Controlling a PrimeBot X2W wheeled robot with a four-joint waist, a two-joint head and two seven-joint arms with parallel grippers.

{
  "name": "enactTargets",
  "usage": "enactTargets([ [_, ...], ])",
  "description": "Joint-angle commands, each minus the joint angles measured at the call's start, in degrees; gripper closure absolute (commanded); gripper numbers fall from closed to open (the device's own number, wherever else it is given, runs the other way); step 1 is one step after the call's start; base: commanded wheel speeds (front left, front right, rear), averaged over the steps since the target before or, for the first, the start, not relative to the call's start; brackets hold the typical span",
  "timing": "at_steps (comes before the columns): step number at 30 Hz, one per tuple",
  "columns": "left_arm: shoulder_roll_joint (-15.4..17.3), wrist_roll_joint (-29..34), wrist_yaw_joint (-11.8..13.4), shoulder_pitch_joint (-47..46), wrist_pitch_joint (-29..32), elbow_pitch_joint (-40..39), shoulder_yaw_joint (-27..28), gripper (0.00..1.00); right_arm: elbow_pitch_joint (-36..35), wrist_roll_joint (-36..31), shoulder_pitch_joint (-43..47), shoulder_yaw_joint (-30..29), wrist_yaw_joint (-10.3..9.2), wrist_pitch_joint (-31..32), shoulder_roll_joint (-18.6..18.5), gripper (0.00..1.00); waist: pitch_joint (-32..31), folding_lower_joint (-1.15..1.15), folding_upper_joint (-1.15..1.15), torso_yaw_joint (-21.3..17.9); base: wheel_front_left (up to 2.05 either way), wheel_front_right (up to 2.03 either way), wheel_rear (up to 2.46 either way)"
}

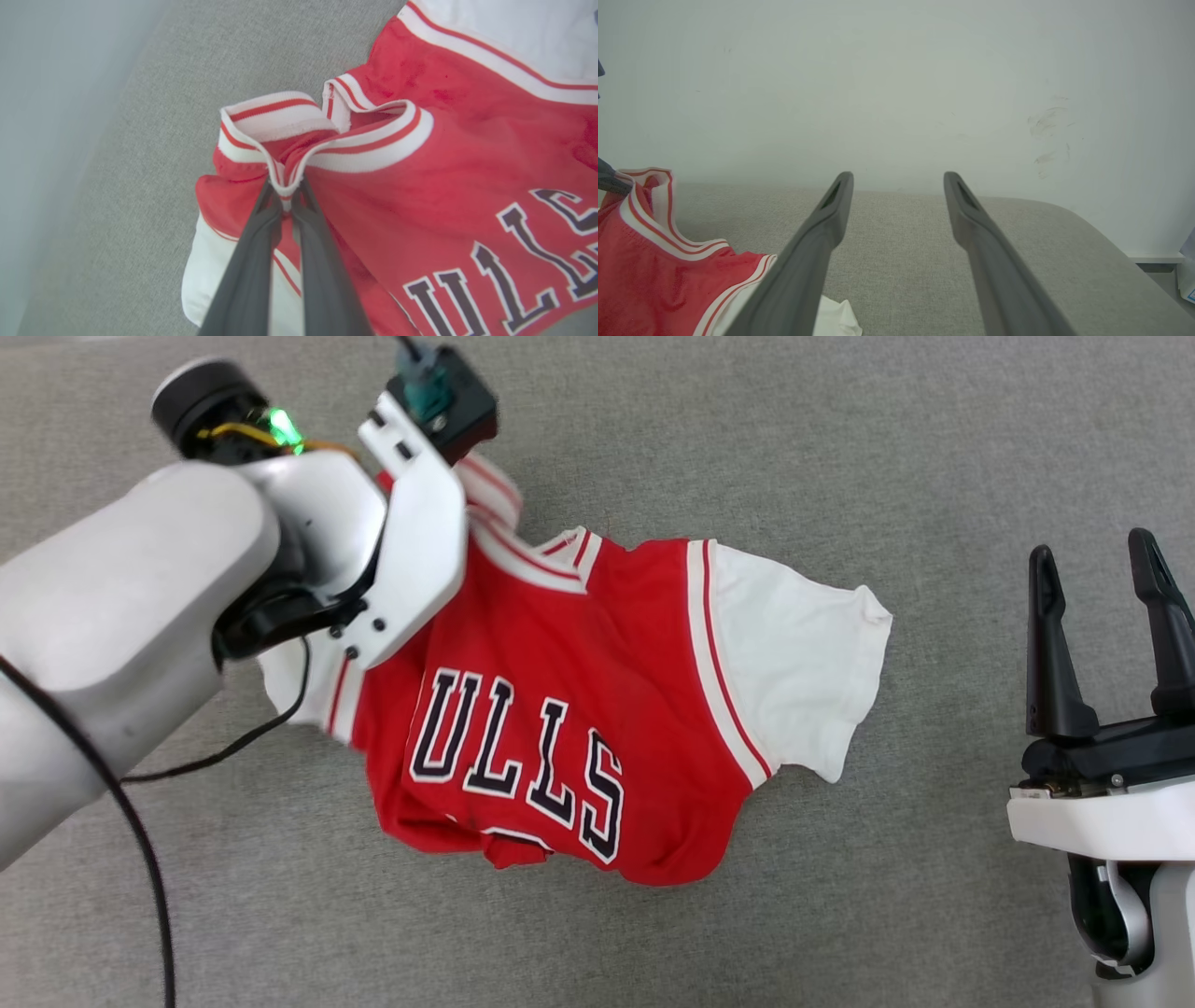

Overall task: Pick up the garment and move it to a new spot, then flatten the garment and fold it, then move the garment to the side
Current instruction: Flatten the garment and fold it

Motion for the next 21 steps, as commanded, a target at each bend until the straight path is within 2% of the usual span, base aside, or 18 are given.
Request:
enactTargets([
  [1, -0.7, -0.1, 0.0, -0.7, -0.6, -0.4, 0.0, 1.00, -0.3, 0.4, 0.0, 0.0, -0.04, -0.1, 0.4, 0.00, 0.3, 0.00, 0.00, -0.3, 0.00, 0.00, 0.00],
  [5, -3.5, 0.4, 0.0, -1.4, -2.1, -1.0, 0.0, 1.00, -0.8, 0.6, -1.2, 0.4, -0.04, -0.1, 0.6, 0.00, 1.7, 0.00, 0.00, -1.6, 0.00, 0.00, 0.00],
  [11, -7.3, 4.1, 0.0, 3.2, 1.9, 0.9, 0.1, 1.00, -0.8, 0.7, -2.2, 0.9, -0.04, -0.1, 1.5, 0.00, 4.4, 0.00, 0.00, -4.2, 0.00, 0.00, 0.00],
  [14, -8.4, 5.2, 0.0, 6.2, 3.7, 2.7, 0.0, 1.00, -0.6, 0.8, -2.5, 0.8, -0.04, -0.1, 1.8, 0.00, 5.2, 0.00, 0.00, -5.2, 0.00, 0.00, 0.00],
  [19, -8.3, 6.2, 0.0, 10.2, 5.4, 4.4, -0.7, 1.00, -0.4, 0.5, -2.7, 0.5, -0.04, -0.1, 2.4, 0.00, 5.2, 0.00, 0.00, -5.9, 0.00, 0.00, 0.00],
  [20, -8.2, 5.9, 0.0, 9.9, 4.4, 4.5, -0.7, 0.71, -0.3, 0.4, -2.5, 0.3, -0.04, -0.1, 2.4, 0.00, 4.9, 0.00, 0.00, -5.8, 0.00, 0.00, 0.00],
  [21, -8.2, 5.6, 0.0, 9.1, 3.2, 4.6, -0.6, 0.00, -0.3, 0.3, -2.3, 0.0, -0.04, -0.1, 2.4, 0.00, 4.5, 0.00, 0.00, -5.6, 0.00, 0.00, 0.00],
])
